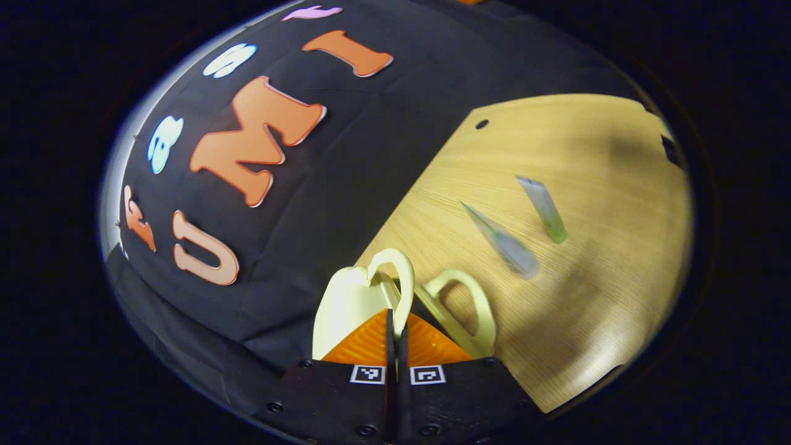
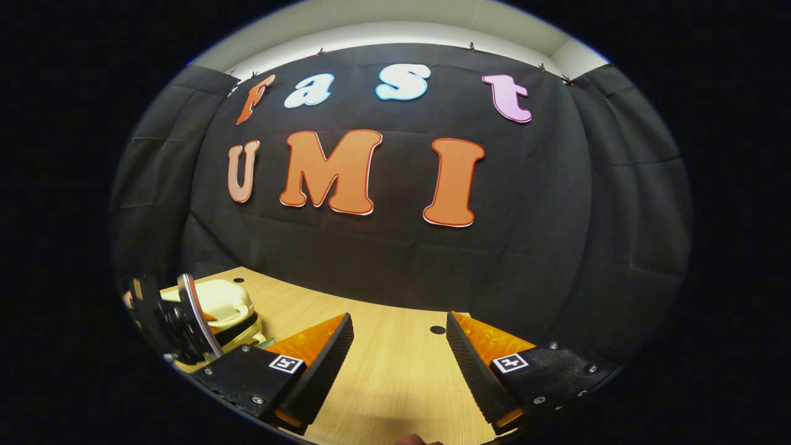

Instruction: First open the suitcase, pack the skin care products into it, and then close the suitcase.

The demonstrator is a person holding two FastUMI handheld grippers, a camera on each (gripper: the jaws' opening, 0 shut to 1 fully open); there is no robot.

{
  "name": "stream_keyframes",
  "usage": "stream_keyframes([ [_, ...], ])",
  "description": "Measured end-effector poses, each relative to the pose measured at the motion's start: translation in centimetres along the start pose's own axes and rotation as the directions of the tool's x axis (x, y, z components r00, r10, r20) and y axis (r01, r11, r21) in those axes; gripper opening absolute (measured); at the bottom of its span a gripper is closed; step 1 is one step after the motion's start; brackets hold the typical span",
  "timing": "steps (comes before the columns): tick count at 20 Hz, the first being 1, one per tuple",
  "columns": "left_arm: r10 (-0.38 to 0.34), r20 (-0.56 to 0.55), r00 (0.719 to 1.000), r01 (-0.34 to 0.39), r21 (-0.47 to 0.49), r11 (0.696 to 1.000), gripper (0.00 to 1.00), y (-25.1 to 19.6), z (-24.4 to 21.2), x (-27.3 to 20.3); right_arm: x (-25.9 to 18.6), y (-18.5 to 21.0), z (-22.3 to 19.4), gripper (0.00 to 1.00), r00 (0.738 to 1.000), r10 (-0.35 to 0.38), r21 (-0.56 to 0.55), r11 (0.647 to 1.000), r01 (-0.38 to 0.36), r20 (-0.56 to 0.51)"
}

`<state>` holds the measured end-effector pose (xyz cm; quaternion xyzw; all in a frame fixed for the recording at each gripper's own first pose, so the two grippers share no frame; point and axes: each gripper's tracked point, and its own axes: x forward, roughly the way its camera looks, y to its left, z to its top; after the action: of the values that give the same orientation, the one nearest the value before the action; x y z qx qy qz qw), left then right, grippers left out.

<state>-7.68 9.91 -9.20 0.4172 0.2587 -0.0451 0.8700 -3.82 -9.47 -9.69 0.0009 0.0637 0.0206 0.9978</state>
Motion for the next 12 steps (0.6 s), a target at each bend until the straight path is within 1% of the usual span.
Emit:
stream_keyframes([
  [3, 0.037, 0.006, 0.999, -0.035, -0.162, 0.986, 0.00, 1.1, 0.4, 0.3, 0.4, 1.4, -0.6, 0.96, 0.999, 0.030, -0.011, 0.999, -0.030, -0.017],
  [6, 0.069, 0.023, 0.997, -0.061, -0.270, 0.961, 0.00, 2.2, 0.5, 0.0, 0.5, 3.7, 0.1, 0.96, 0.998, 0.056, -0.023, 0.998, -0.056, -0.006],
  [9, 0.082, 0.037, 0.996, -0.062, -0.372, 0.926, 0.00, 3.1, 0.7, -0.1, 1.3, 5.9, 0.3, 0.95, 0.998, 0.055, -0.036, 0.998, -0.055, -0.012],
  [12, 0.112, 0.056, 0.992, -0.075, -0.456, 0.887, 0.00, 4.2, 0.7, -0.5, 2.0, 8.7, 0.9, 0.96, 0.999, 0.045, -0.026, 0.999, -0.045, -0.015],
])
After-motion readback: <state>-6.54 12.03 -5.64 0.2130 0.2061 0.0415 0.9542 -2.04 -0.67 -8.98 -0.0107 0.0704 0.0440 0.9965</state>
